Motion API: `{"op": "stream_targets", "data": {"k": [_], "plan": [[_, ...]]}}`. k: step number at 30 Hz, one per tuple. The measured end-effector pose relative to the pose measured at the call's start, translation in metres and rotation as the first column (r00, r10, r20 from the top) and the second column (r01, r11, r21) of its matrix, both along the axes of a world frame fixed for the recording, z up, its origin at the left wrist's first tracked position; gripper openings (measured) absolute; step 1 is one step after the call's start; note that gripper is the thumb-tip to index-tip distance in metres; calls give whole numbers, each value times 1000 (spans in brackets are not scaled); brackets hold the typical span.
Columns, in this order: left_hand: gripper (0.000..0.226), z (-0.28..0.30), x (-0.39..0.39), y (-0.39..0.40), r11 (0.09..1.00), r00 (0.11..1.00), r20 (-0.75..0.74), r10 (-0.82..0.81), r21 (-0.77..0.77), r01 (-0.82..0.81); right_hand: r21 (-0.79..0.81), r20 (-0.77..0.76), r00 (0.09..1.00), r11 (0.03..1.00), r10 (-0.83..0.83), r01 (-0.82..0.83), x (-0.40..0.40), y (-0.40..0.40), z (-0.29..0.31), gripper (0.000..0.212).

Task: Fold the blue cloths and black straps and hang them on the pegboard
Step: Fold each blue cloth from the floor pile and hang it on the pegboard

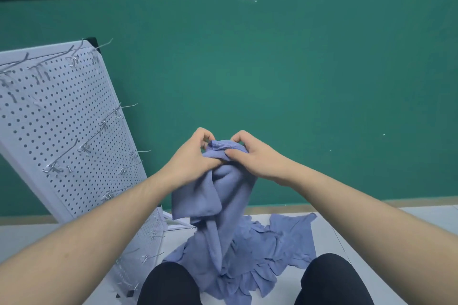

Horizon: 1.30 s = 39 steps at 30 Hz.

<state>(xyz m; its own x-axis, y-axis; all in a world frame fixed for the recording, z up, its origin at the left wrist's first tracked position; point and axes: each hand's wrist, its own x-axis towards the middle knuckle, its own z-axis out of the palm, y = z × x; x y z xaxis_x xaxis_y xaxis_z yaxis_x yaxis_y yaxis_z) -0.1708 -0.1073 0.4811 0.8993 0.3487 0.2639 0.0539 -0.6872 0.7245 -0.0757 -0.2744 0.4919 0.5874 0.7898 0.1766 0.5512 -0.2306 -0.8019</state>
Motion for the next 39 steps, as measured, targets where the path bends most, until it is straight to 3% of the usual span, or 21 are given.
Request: {"op": "stream_targets", "data": {"k": [5, 8, 11, 14, 16, 19, 22, 28, 32, 36, 39], "plan": [[26, -2, -9, 15, 987, 972, -235, 29, 161, 10, 77, 136, 979, 987, -151, 142, 10, -7, 3, 12], [24, -10, -13, 18, 999, 974, -227, 16, -36, -25, 92, 131, 983, 989, -130, 118, 12, -13, 2, 27], [26, -13, -13, 15, 999, 970, -243, -13, -35, 5, 198, 130, 977, 970, -170, 143, 13, -16, 3, 42], [20, -17, -16, 15, 999, 962, -271, -26, -46, 14, 320, 68, 960, 917, -273, 238, 23, -25, 9, 38], [35, -19, -18, 18, 993, 967, -251, -41, -118, 11, 348, 61, 945, 894, -320, 280, 31, -32, 9, 33], [47, -15, -20, 18, 979, 966, -251, -56, -202, 4, 335, 50, 912, 867, -407, 369, 42, -39, 6, 39], [58, -10, -20, 21, 985, 973, -230, -6, -168, -34, 300, -12, 910, 866, -415, 400, 49, -46, 3, 42], [41, -1, -22, 29, 986, 989, -146, -21, -165, -4, 248, -85, 948, 915, -306, 318, 52, -57, 3, 24], [42, 2, -31, 35, 940, 968, -231, -97, -341, 13, 249, -227, 908, 880, -352, 404, 63, -61, 1, 31], [32, 7, -37, 38, 838, 984, -160, -83, -546, -18, 138, -161, 907, 901, -389, 411, 67, -63, -5, 36], [21, 0, -33, 43, 818, 994, -92, 51, -567, -94, 121, -73, 895, 887, -440, 446, 64, -61, -5, 32]]}}
